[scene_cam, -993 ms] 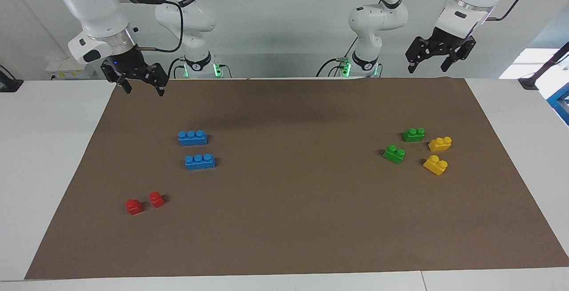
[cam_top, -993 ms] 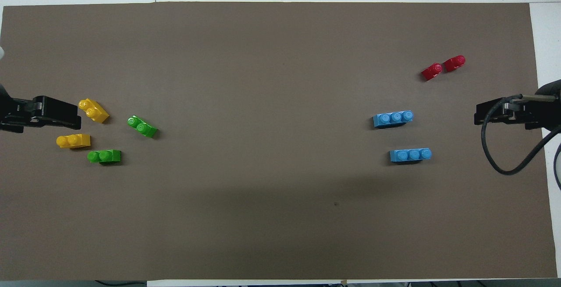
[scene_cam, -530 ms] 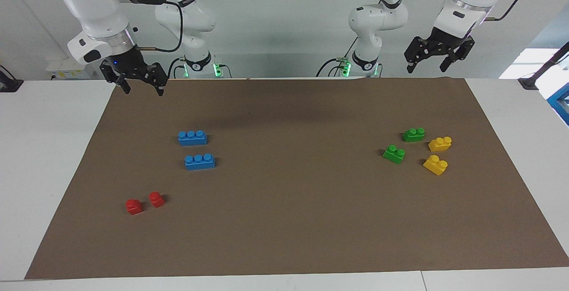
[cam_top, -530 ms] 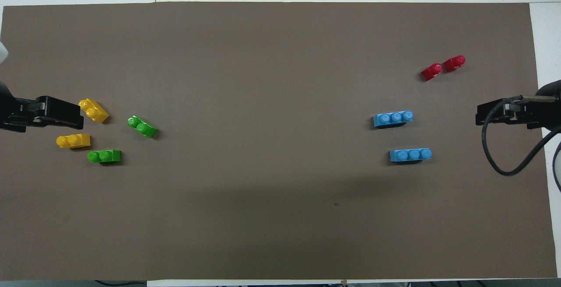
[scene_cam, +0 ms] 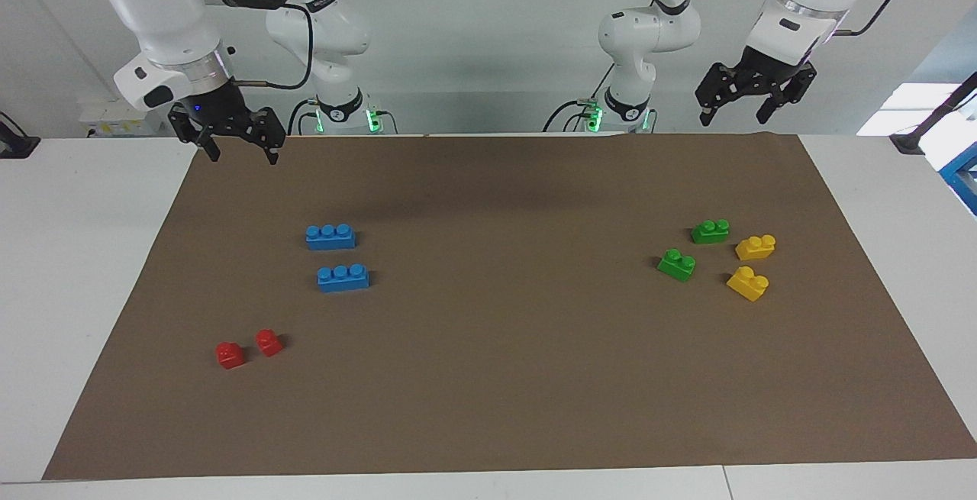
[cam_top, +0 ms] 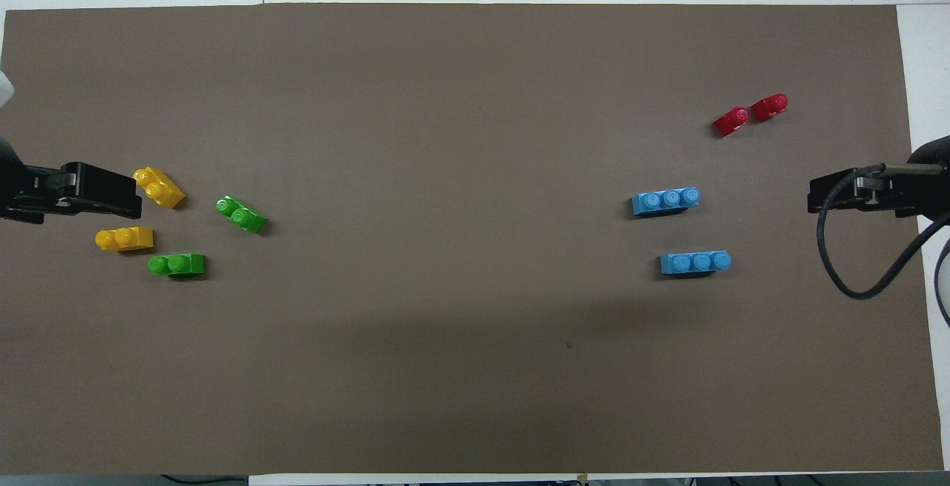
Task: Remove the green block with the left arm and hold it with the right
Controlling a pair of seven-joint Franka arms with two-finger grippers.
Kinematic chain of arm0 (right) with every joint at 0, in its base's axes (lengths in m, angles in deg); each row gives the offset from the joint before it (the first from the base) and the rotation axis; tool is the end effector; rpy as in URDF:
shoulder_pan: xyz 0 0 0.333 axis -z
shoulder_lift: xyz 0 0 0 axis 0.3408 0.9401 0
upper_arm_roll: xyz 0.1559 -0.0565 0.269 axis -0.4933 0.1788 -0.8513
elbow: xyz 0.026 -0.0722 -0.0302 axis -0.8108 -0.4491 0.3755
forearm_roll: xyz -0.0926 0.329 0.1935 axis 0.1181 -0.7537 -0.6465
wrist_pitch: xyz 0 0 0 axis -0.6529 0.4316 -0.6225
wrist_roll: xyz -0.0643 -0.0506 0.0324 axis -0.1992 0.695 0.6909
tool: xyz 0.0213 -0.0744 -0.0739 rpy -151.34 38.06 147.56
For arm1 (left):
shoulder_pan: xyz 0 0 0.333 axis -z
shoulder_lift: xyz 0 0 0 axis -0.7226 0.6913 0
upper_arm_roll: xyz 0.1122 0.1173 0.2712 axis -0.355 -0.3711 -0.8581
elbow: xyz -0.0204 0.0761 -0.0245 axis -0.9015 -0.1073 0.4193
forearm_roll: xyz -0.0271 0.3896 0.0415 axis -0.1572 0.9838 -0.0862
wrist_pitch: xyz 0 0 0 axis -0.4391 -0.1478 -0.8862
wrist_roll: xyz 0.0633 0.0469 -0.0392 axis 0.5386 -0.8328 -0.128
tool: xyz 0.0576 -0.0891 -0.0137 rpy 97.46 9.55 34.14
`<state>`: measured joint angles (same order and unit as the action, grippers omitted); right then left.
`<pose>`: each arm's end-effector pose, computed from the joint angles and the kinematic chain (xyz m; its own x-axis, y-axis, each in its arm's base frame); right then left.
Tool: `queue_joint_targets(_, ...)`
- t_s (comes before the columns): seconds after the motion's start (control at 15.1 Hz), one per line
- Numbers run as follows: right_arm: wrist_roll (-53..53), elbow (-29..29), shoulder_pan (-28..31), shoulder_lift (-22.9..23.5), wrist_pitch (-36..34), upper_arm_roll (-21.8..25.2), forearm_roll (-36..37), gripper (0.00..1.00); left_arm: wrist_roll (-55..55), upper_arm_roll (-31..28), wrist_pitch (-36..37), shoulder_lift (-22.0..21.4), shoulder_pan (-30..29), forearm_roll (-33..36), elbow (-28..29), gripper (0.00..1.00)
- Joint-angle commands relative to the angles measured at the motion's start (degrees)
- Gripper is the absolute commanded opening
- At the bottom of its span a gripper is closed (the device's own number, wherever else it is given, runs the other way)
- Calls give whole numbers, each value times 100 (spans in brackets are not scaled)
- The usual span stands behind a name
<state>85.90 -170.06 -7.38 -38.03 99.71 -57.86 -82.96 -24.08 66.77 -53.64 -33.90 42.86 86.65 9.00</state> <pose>0.5227 0.0000 0.5974 0.9978 -0.0627 -0.0207 -0.0617 -0.9970 0.0456 0.5134 -0.0836 0.6749 0.9989 -0.0300 -0.0365 -0.0299 -0.9995 0.0028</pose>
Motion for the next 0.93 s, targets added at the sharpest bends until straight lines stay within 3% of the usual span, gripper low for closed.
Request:
queue_joint_targets(0.0,160,-69,99,-82,-18,-58,92,100,123,-7,-99,-139,-81,44,101,100)
queue_joint_targets(0.6,72,-104,38,-100,140,-14,83,100,132,-42,-213,-157,-125,35,127,100)
queue_joint_targets(0.86,54,-148,29,-118,149,-32,74,100,123,-42,-555,-271,-125,35,496,100)
